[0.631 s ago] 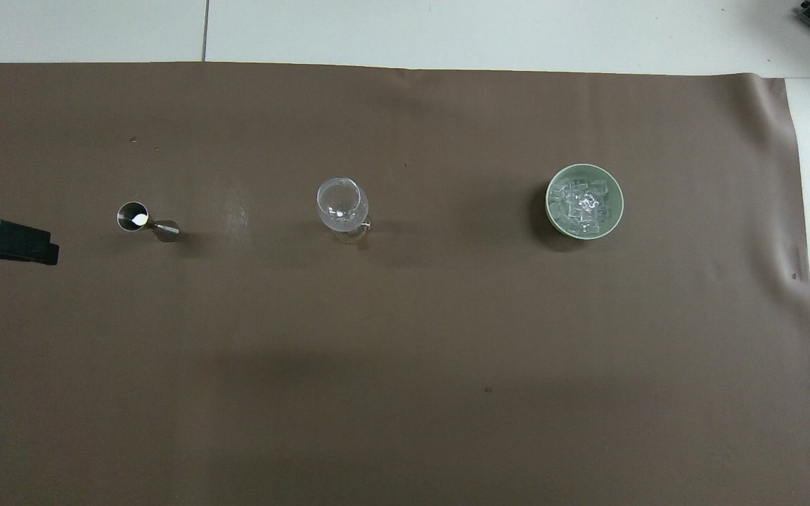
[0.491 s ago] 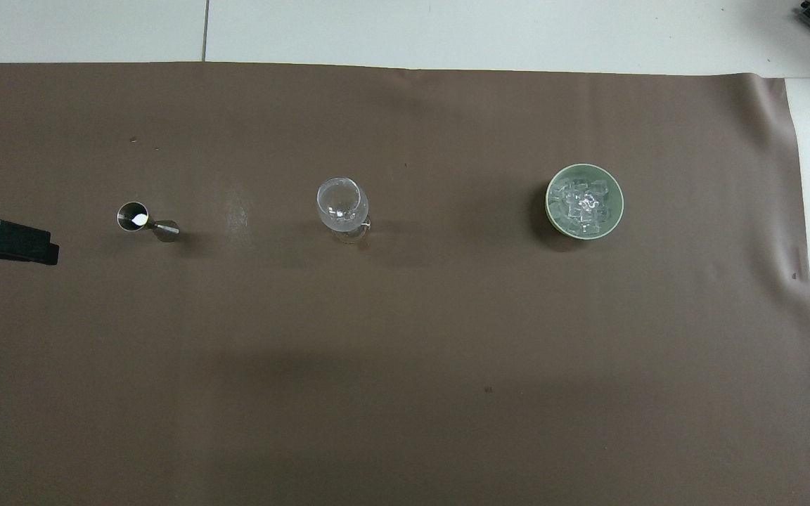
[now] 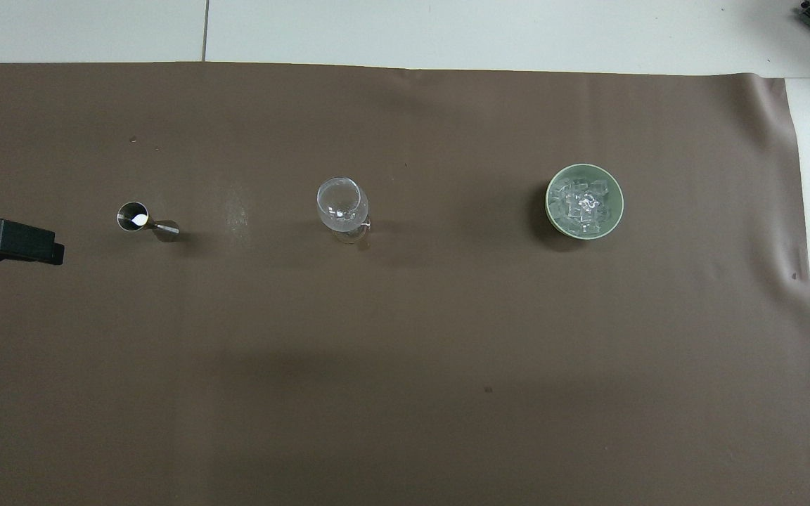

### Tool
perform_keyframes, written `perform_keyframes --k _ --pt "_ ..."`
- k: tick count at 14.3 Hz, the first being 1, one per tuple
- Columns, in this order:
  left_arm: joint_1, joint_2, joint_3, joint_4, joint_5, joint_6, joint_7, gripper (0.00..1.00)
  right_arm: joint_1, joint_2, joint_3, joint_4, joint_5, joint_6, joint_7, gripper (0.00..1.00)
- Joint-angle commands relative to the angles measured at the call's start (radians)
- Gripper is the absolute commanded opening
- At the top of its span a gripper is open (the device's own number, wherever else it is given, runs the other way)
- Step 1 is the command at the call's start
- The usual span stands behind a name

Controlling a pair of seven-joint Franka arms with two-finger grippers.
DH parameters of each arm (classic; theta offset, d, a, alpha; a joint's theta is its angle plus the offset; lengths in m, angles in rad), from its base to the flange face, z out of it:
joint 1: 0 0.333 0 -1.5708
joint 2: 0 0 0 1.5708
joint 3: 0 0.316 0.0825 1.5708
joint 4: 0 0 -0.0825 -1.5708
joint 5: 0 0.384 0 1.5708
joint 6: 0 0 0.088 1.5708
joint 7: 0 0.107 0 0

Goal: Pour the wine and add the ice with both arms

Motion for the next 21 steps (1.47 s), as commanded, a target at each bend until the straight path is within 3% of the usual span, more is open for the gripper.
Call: perform_keyframes --k 1,10,16,21 --pt "0.0 -0.013 0.011 -0.002 -0.024 -0.024 0.001 1.0 -0.005 -0.027 0.004 -0.032 0.012 0.011 0.013 1.0" --pt "0.005 -0.032 0.019 -0.016 -0.024 -0.032 -0.017 1.0 -0.005 -0.025 0.004 -0.032 0.012 0.011 0.013 1.0" --pt "0.005 -0.046 0.02 -0.043 -0.032 -0.024 -0.336 1.0 -0.004 -0.025 0.004 -0.032 0.012 0.011 0.013 1.0" --pt "0.031 -0.044 0.02 -0.046 -0.068 -0.018 -0.482 1.0 -0.005 -0.027 0.004 -0.032 0.012 0.011 0.013 1.0"
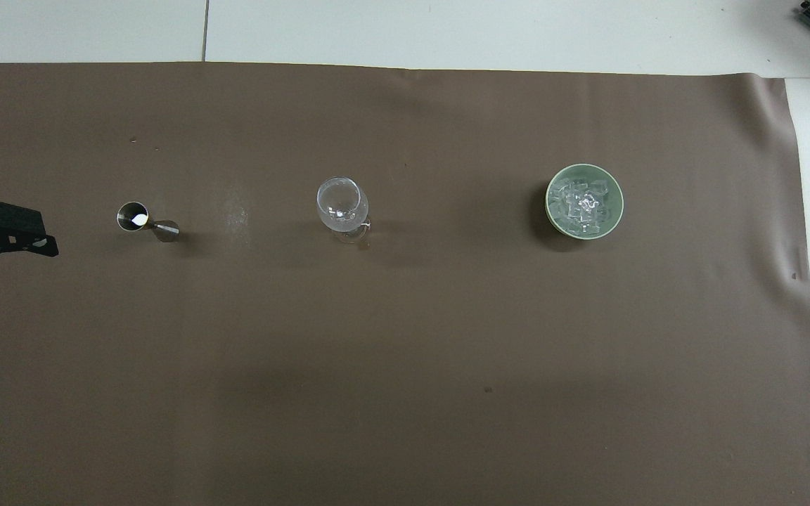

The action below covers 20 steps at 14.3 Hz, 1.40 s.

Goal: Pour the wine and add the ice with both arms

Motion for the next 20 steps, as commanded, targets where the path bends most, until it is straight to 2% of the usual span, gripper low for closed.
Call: perform_keyframes --k 1,3,5,8,11,13,16,18,20 --pt "0.031 -0.027 0.0 -0.045 -0.042 0.007 -0.106 1.0 -0.004 -0.027 0.004 -0.032 0.012 0.011 0.013 1.0" --pt "0.037 -0.026 0.0 -0.053 -0.062 0.014 -0.148 1.0 -0.005 -0.027 0.004 -0.032 0.012 0.011 0.013 1.0" --pt "0.086 -0.021 0.001 -0.061 -0.119 0.018 -0.211 1.0 -0.004 -0.025 0.004 -0.032 0.012 0.011 0.013 1.0" --pt "0.143 -0.018 0.003 -0.101 -0.2 0.026 -0.217 1.0 -0.004 -0.027 0.004 -0.032 0.012 0.011 0.013 1.0" --pt "0.149 -0.015 0.004 -0.136 -0.249 0.029 -0.225 1.0 -0.005 -0.027 0.002 -0.032 0.012 0.011 0.013 1.0" --pt "0.216 0.002 0.004 -0.163 -0.323 0.031 -0.233 1.0 -0.005 -0.027 0.004 -0.032 0.012 0.011 0.013 1.0" --pt "0.247 0.019 0.004 -0.191 -0.369 0.072 -0.28 1.0 -0.004 -0.027 0.004 -0.032 0.012 0.011 0.013 1.0" --pt "0.29 0.045 0.004 -0.216 -0.444 0.075 -0.296 1.0 -0.004 -0.025 0.004 -0.032 0.012 0.011 0.013 1.0" --pt "0.31 0.057 0.004 -0.24 -0.476 0.116 -0.405 1.0 -0.005 -0.027 0.002 -0.032 0.012 0.011 0.013 1.0"
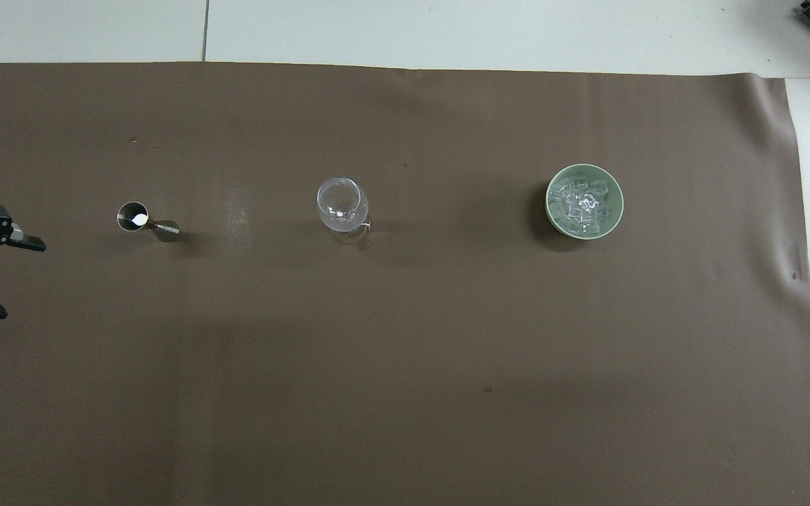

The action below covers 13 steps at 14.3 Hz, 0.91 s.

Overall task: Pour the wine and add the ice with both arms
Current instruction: 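Move the open left gripper toward the small silver cup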

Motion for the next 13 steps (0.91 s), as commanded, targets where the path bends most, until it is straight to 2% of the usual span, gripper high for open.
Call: perform_keyframes --k 1,4,5,13 --pt "0.025 0.002 -0.01 -0.053 -0.046 0.082 -0.142 1.0 -0.005 -0.027 0.004 -0.032 0.012 0.011 0.013 1.0" --pt "0.039 0.003 -0.008 -0.096 -0.118 0.123 -0.227 1.0 -0.005 -0.027 0.004 -0.032 0.012 0.011 0.013 1.0" --pt "0.08 0.012 -0.008 -0.117 -0.156 0.127 -0.227 1.0 -0.005 -0.027 0.004 -0.032 0.012 0.011 0.013 1.0" --pt "0.16 0.126 -0.008 -0.22 -0.384 0.279 -0.341 1.0 -0.005 -0.025 0.004 -0.032 0.012 0.011 0.013 1.0"
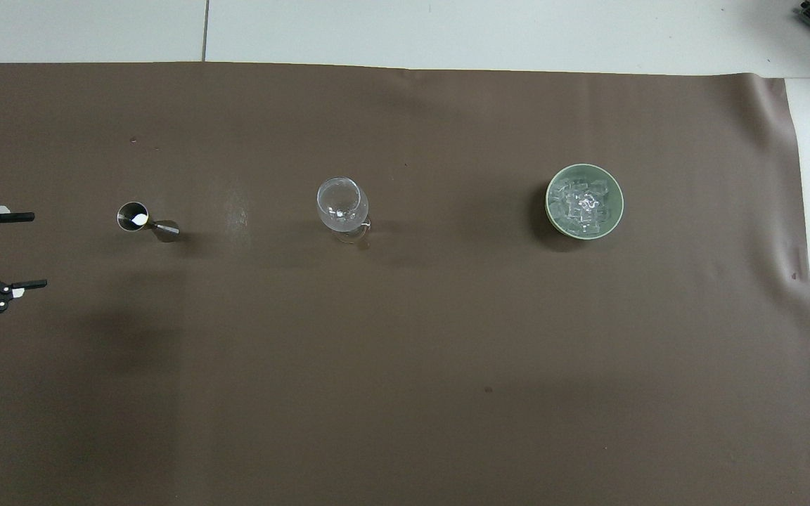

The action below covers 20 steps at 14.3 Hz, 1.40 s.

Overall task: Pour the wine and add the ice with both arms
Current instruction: 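Move the open left gripper toward the small silver cup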

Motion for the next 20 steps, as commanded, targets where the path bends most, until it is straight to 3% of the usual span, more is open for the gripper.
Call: perform_keyframes --k 1,12,20 --pt "0.043 0.037 -0.01 -0.039 -0.069 0.041 -0.019 1.0 -0.004 -0.027 0.002 -0.032 0.012 0.011 0.013 1.0" --pt "-0.009 0.044 -0.015 -0.178 -0.288 0.252 0.013 1.0 -0.004 -0.027 0.004 -0.032 0.012 0.011 0.013 1.0" --pt "-0.01 0.12 -0.013 -0.238 -0.456 0.32 0.192 1.0 -0.005 -0.027 0.002 -0.032 0.012 0.011 0.013 1.0"
